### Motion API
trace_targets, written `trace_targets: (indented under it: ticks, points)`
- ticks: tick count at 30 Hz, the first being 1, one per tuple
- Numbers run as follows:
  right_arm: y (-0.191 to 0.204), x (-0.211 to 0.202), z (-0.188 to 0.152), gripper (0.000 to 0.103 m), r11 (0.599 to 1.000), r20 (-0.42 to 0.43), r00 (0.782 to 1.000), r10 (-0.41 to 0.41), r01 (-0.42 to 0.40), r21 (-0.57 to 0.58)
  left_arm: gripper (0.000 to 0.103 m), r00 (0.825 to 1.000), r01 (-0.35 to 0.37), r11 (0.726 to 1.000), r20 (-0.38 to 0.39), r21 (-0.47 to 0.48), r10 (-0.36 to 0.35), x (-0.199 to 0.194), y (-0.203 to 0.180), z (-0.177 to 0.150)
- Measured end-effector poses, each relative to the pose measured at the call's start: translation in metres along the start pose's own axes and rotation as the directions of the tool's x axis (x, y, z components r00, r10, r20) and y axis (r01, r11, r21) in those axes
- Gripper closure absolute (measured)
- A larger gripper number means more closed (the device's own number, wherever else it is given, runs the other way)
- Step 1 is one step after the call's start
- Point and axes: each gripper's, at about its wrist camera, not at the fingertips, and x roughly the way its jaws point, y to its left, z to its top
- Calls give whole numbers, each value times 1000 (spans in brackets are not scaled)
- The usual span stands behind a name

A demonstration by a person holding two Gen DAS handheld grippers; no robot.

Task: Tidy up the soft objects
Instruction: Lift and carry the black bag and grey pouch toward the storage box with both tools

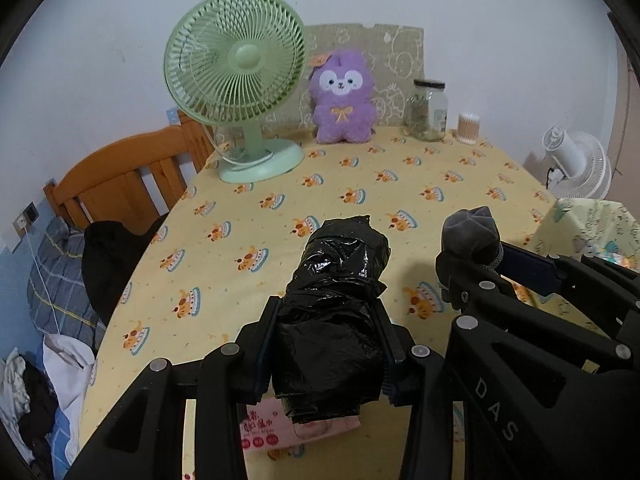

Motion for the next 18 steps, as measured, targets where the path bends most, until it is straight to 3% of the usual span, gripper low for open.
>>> trace_targets:
  ticks: [18]
  points:
    - [-7,-77,5,67,999,113,994,-16,20,-40,60,992,26,1000,122,-8,-25,-69,-17,9]
